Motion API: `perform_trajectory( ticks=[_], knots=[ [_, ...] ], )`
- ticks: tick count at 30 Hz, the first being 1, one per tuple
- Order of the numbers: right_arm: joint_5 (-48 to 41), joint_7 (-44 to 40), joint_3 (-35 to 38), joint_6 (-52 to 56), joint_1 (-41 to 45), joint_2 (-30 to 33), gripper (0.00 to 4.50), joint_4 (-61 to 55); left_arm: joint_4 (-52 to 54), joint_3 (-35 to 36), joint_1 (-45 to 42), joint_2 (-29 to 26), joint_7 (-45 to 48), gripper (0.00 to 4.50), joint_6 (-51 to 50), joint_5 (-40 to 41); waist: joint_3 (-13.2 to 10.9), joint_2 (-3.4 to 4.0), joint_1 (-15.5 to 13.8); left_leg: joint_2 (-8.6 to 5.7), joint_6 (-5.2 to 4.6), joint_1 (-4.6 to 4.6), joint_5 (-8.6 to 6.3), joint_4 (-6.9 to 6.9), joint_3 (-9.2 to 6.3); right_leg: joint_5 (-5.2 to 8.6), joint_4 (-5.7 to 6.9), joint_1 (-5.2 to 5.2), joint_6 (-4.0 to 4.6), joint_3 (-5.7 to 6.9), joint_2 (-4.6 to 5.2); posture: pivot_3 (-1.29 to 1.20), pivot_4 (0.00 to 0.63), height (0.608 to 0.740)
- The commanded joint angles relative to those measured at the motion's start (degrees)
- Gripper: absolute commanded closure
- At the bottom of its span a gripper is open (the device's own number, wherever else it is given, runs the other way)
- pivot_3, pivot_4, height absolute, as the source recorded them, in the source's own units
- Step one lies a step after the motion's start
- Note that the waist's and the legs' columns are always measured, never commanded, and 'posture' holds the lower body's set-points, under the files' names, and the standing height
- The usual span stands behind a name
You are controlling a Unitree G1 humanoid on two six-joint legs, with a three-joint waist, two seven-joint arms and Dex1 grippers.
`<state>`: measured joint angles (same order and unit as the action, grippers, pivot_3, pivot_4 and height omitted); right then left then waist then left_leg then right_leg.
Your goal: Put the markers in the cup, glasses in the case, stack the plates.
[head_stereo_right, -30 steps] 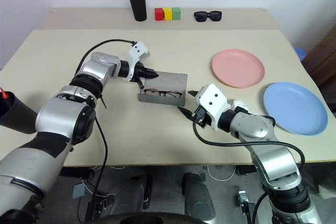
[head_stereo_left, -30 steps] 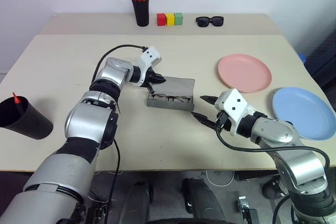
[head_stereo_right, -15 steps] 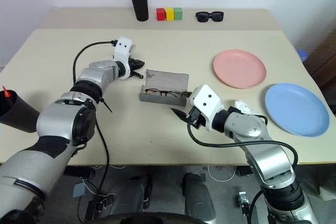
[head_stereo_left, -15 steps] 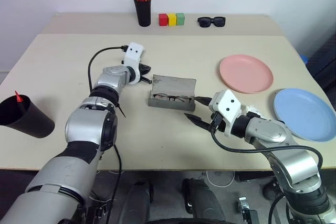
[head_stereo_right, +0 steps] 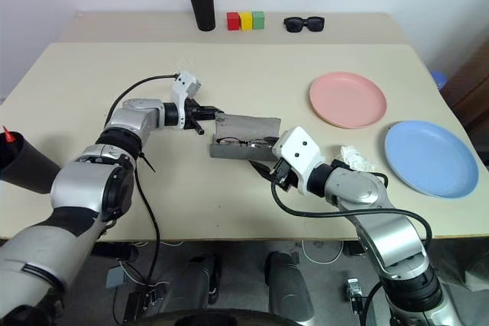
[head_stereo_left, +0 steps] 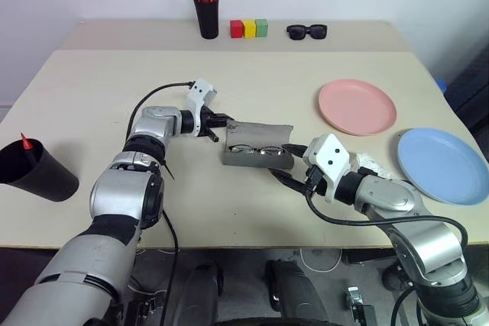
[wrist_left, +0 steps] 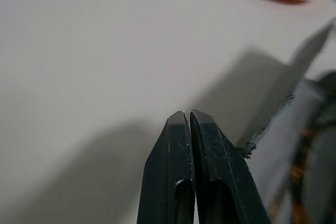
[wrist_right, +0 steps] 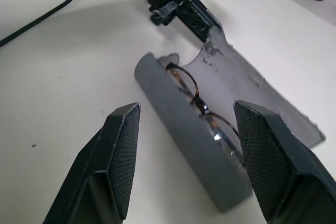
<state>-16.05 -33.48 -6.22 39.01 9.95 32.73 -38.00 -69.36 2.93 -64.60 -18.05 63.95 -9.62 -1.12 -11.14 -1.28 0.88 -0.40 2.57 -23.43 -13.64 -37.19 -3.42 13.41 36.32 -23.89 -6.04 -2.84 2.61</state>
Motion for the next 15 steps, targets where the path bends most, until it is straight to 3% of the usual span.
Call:
perform_trajectory(
  ticks=[1,6,15],
  knots=[
    [-0.63,0.03,0.35,-0.64,0.76,-0.09,1.65,-1.76,5.97,-0.62,1.97,-0.75,6.07,4.42,-0.95,2.29,0.00,0.00,-0.01,0.00,0.00,0.00,0.00,0.00,0.00,0.00,0.00,0.00,0.00,0.00,0.00,0.00,0.150,0.740],
    [-0.64,-0.53,0.15,-0.97,1.75,-0.02,1.65,-0.62,17.00,-2.86,7.81,-1.36,11.97,4.42,-2.57,3.87,0.00,0.00,-0.06,0.01,0.00,0.00,0.00,-0.03,0.00,0.00,0.01,0.01,0.00,0.00,0.01,0.00,0.150,0.740],
    [-0.30,-0.87,0.26,-1.51,2.01,0.06,1.65,0.37,33.06,-5.02,14.73,-2.57,13.43,4.42,-7.28,7.43,0.00,0.01,-0.05,0.04,0.00,0.01,0.00,-0.03,-0.01,0.00,0.02,0.01,0.01,0.00,-0.01,0.00,0.150,0.740]
  ],
)
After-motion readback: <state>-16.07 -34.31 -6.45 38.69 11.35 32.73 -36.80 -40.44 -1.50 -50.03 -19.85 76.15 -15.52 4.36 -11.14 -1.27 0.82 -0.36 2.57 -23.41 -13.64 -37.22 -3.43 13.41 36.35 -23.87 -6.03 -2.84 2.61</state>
